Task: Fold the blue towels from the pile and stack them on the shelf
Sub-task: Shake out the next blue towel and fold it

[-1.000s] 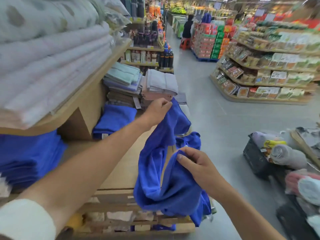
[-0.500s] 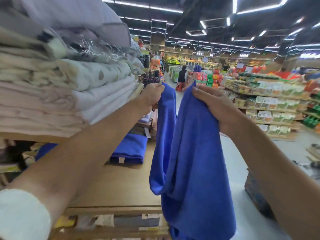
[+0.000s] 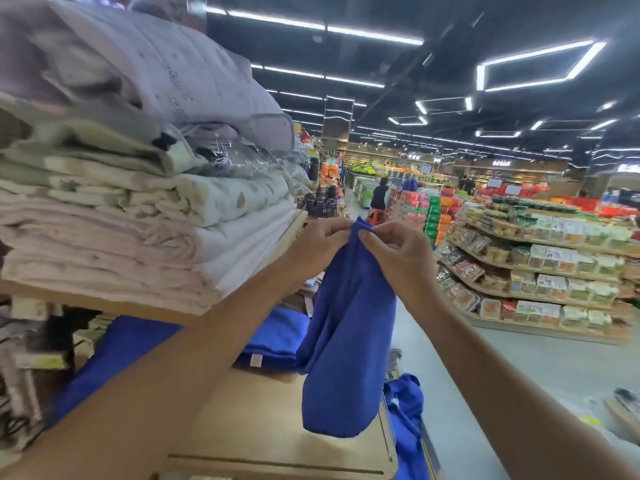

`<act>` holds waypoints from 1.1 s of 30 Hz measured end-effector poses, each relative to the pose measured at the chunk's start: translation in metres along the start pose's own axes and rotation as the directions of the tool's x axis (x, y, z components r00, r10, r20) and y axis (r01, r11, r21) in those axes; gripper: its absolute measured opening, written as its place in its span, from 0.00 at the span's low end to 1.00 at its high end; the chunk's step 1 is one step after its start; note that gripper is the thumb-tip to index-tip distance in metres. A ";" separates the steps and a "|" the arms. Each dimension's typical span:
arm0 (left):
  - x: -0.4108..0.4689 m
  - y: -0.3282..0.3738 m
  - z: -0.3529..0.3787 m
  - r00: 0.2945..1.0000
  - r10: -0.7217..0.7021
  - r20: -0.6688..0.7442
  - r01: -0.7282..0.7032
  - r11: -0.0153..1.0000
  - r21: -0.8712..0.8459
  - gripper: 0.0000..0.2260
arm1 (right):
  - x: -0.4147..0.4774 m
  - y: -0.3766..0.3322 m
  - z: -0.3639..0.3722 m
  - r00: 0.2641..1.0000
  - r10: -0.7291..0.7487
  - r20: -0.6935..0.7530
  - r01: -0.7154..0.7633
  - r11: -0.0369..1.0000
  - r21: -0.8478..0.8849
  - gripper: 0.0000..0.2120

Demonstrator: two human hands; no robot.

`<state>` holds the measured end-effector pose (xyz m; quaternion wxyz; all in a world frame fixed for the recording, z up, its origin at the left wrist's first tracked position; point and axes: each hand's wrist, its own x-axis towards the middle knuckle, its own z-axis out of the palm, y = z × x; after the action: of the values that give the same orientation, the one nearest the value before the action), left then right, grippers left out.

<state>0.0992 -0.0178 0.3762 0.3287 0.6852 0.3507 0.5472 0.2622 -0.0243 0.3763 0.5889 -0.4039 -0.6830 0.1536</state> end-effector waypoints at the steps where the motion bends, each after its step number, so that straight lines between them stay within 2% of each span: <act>1: -0.003 0.001 -0.002 1.000 0.006 -0.002 -0.006 1.000 -0.005 0.13 | 0.001 -0.001 0.001 1.000 -0.007 -0.008 0.007 1.000 -0.018 0.06; 6: -0.013 0.006 -0.007 0.998 0.070 -0.006 -0.070 0.998 -0.006 0.09 | 0.001 -0.002 0.009 0.999 0.012 -0.038 -0.014 0.998 -0.069 0.14; 8: -0.014 0.006 -0.011 0.997 0.078 -0.015 -0.078 0.997 0.000 0.09 | 0.001 -0.004 0.009 0.998 0.039 0.053 -0.039 0.999 0.004 0.16; 10: -0.015 0.008 -0.017 0.999 0.050 -0.013 -0.050 0.999 -0.001 0.10 | 0.000 -0.008 0.004 0.976 0.072 0.207 -0.098 0.988 0.118 0.15; 13: -0.017 0.013 -0.028 0.999 0.045 -0.009 -0.045 0.999 0.017 0.10 | -0.002 -0.012 -0.007 0.889 0.090 0.450 -0.206 0.955 0.215 0.11; 18: -0.019 0.020 -0.046 0.995 0.048 0.083 -0.049 0.999 0.014 0.10 | -0.008 -0.014 -0.013 0.697 0.050 0.715 -0.371 0.879 0.300 0.05; 20: -0.020 0.020 -0.051 0.991 0.040 0.128 -0.039 0.999 -0.015 0.10 | -0.009 -0.014 -0.012 0.675 0.033 0.737 -0.405 0.852 0.333 0.07; 22: -0.021 0.020 -0.058 0.992 0.048 0.120 -0.046 0.999 -0.019 0.10 | -0.010 -0.013 -0.006 0.696 0.040 0.717 -0.399 0.852 0.340 0.13; 25: -0.021 0.019 -0.065 0.992 0.079 0.096 -0.082 0.996 0.023 0.12 | -0.011 -0.010 0.005 0.722 0.030 0.691 -0.290 0.920 0.263 0.18; 27: -0.022 0.020 -0.066 0.994 0.093 0.062 -0.097 0.993 0.065 0.12 | -0.014 -0.006 0.012 0.714 0.024 0.700 -0.233 0.950 0.205 0.23; 30: -0.022 0.023 -0.071 0.993 0.115 -0.013 -0.113 0.990 0.082 0.12 | -0.018 -0.004 0.019 0.709 -0.016 0.705 -0.194 0.957 0.217 0.17; 33: -0.019 0.026 -0.079 0.991 0.117 -0.059 -0.112 0.991 0.077 0.11 | -0.023 -0.001 0.025 0.764 -0.074 0.642 -0.138 0.952 0.274 0.10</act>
<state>0.0216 -0.0427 0.4025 0.2601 0.6980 0.3410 0.5734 0.2378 -0.0352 0.3546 0.3705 -0.2424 -0.8041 0.3967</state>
